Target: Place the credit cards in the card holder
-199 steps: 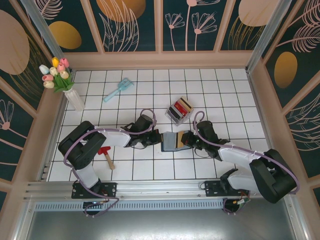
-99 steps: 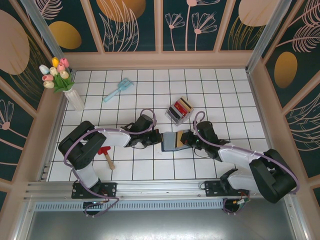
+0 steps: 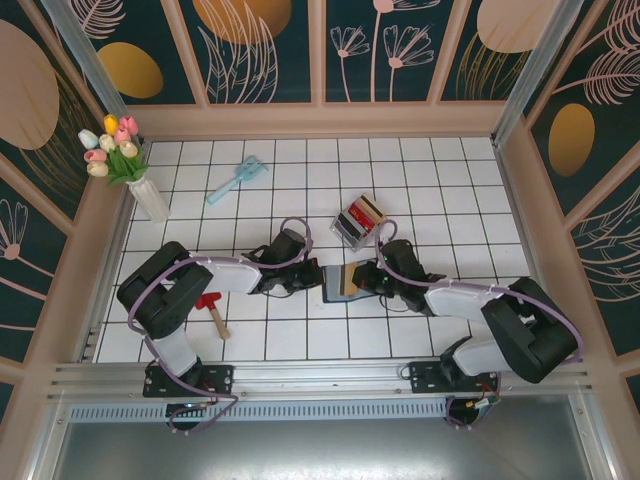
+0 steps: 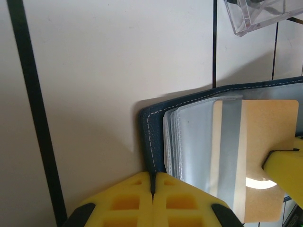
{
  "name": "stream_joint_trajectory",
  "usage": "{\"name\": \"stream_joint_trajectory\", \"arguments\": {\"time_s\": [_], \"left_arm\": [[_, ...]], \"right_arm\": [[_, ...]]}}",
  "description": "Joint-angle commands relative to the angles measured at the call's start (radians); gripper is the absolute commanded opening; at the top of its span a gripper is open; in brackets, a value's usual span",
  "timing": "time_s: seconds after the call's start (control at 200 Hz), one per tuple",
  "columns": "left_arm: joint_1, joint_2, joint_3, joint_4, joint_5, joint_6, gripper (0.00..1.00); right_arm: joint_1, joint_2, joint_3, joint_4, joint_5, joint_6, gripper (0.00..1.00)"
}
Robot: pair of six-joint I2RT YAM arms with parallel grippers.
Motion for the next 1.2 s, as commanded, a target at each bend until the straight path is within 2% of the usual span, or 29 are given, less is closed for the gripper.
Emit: {"name": "stream_joint_trajectory", "arguments": {"time_s": [0.0,0.165,0.335,0.465,0.626,0.751,0.796,1.011,1.136,1.196], "left_arm": [[-0.009,0.028,0.019,-0.012,0.017,-0.002,0.0],[-0.009,0.028,0.022,-0.015,0.016,0.001,0.0],[-0.009,0.023,0.017,-0.018,0.008,0.005,0.0],[-0.009,0.022,0.013,-0.017,0.006,0.004,0.0],[-0.009,0.026,0.016,-0.014,0.009,0.006,0.0],[-0.009,0.026,0.017,-0.013,0.009,0.006,0.0],[-0.008,0.026,0.016,-0.011,0.009,0.006,0.0],[-0.008,0.028,0.021,-0.016,0.006,0.006,0.0],[-0.009,0.023,0.02,-0.023,-0.001,0.007,0.0],[-0.009,0.024,0.019,-0.022,-0.001,0.007,0.0]], "right_arm": [[0.026,0.039,0.035,-0.024,-0.043,-0.023,0.05],[0.029,0.101,0.091,-0.066,-0.111,-0.071,0.15],[0.013,0.068,0.145,-0.232,-0.022,-0.118,0.26],[-0.023,0.034,0.149,-0.285,-0.027,-0.141,0.36],[-0.034,0.061,0.145,-0.251,-0.08,-0.134,0.35],[-0.031,0.094,0.146,-0.199,-0.119,-0.12,0.17],[-0.025,0.098,0.149,-0.184,-0.13,-0.122,0.14],[-0.014,0.125,0.178,-0.184,-0.153,-0.129,0.12],[-0.014,0.087,0.209,-0.306,-0.03,-0.154,0.17],[-0.022,0.08,0.204,-0.322,-0.022,-0.161,0.19]]}}
